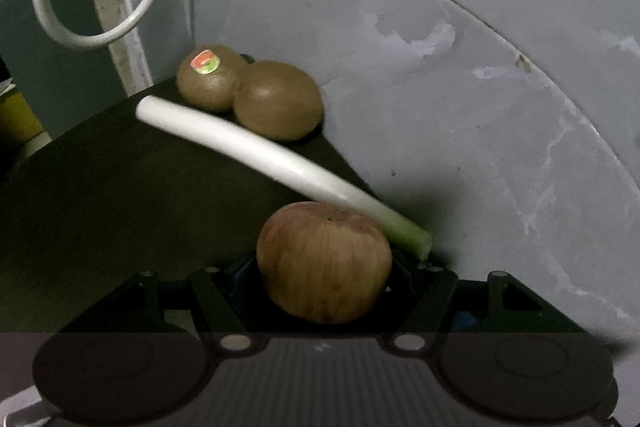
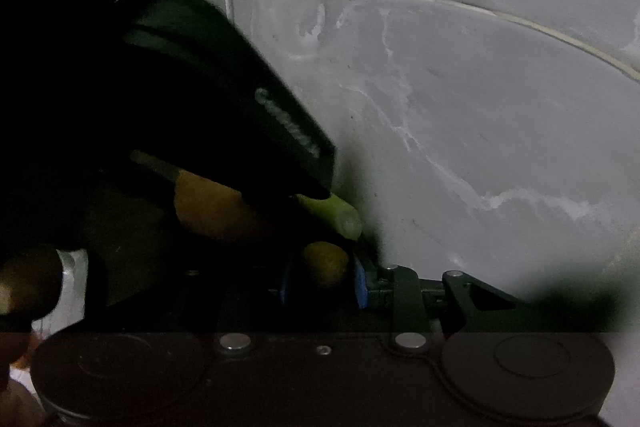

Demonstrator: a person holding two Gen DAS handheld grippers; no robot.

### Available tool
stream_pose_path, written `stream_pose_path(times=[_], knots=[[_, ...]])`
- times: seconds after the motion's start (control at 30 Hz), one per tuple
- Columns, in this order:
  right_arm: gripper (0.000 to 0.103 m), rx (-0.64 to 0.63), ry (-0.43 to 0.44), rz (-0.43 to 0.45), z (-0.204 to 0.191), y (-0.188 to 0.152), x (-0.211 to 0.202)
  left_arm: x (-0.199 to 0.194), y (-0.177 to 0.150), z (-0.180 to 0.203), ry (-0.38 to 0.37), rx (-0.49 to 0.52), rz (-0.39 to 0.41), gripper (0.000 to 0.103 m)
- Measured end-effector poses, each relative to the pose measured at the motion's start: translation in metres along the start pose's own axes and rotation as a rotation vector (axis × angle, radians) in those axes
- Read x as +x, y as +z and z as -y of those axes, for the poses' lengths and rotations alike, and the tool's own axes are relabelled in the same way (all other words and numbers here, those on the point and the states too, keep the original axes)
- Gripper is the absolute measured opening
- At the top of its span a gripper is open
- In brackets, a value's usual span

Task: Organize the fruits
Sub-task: 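Grasp the red apple with the left tool while the right tool grasps another small brown fruit, then carry the apple and small brown fruit over the tray and lower them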

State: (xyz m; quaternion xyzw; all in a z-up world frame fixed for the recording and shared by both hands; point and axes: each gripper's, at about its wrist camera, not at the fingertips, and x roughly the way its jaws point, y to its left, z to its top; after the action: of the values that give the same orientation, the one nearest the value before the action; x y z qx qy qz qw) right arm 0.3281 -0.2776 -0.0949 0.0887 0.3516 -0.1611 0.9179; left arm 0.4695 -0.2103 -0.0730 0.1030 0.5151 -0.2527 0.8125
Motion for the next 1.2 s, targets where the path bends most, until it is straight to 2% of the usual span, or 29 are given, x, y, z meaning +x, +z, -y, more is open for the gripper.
stream_pose_path(times=[0.3, 0.57, 0.8, 1.2], knots=[[0.032, -0.006, 0.04, 0.005, 0.015, -0.013, -0.021, -0.023, -0.033, -0.017, -0.031, -0.126, -0.023, 0.071], [0.032, -0.013, 0.044, 0.022, 0.011, -0.028, -0.046, -0.052, -0.055, -0.022, -0.05, -0.142, 0.003, 0.071], [0.032, -0.014, 0.054, 0.04, 0.006, -0.028, -0.071, -0.081, -0.068, -0.03, -0.064, -0.146, 0.029, 0.071], [0.032, -0.053, 0.124, 0.075, -0.021, -0.033, -0.112, -0.135, -0.101, -0.075, -0.052, -0.227, 0.082, 0.071]])
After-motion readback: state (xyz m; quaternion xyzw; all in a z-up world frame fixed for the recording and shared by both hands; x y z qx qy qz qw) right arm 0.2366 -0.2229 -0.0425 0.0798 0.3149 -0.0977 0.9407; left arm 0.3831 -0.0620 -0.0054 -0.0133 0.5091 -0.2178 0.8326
